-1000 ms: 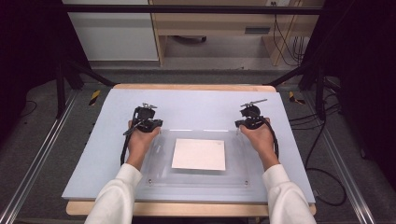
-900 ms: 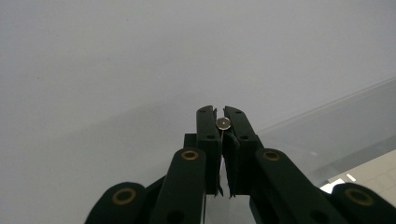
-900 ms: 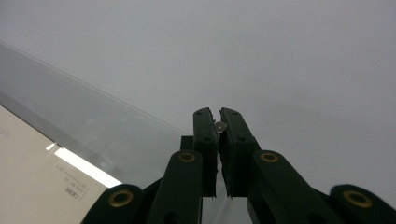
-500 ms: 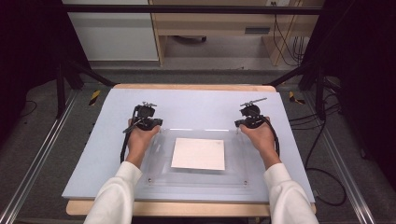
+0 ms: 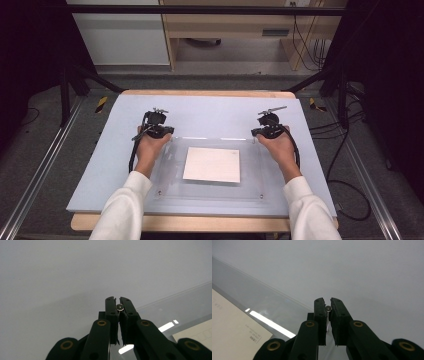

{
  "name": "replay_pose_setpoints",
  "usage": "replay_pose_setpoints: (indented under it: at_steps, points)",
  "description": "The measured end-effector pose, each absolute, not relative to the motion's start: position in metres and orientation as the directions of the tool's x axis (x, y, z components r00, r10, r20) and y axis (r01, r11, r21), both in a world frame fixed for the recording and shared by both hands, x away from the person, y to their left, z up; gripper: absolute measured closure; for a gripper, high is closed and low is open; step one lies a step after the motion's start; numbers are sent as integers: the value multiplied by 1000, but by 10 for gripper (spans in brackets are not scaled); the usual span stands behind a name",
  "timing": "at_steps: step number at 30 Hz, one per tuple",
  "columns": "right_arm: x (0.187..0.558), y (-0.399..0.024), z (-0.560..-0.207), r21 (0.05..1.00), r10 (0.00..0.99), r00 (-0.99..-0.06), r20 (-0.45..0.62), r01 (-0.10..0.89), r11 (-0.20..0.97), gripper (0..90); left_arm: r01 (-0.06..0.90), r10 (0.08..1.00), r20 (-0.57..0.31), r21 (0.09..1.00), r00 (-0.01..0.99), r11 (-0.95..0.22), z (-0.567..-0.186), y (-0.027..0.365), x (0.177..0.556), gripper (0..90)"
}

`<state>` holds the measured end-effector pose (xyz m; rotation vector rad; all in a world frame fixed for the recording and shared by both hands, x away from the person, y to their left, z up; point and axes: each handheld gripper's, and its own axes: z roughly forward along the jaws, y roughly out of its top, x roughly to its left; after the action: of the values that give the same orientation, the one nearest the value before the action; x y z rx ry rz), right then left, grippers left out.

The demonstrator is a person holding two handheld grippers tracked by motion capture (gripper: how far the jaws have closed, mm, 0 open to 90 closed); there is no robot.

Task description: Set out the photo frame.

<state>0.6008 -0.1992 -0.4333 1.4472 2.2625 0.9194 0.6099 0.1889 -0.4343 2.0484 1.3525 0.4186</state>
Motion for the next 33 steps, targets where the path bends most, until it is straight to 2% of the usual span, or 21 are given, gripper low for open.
replay_pose_setpoints:
  at_steps: [4,7,9,16,21,25,33]
  points:
    - [599,-199,-432,671,893,-445,68,683,289,743,703,902,-74,655,424,-277,-434,189,611,850]
    - [594,-199,-428,696,897,-441,38,656,293,611,704,903,-77,655,423,-274,-434,189,611,850]
    - [585,-201,-423,720,899,-439,12,628,297,556,705,902,-78,654,424,-275,-433,189,612,849]
    - [525,-202,-418,788,870,-482,-107,492,369,320,709,901,-71,645,427,-285,-432,188,612,849]
    - [476,-205,-420,821,853,-505,-129,428,377,227,713,901,-75,640,428,-286,-432,188,614,849]
    - [449,-205,-422,820,837,-534,-116,424,384,133,717,899,-76,633,432,-291,-432,188,615,849]
    - [403,-202,-438,820,776,-615,-142,366,440,100,718,899,-72,631,432,-294,-431,187,615,849]
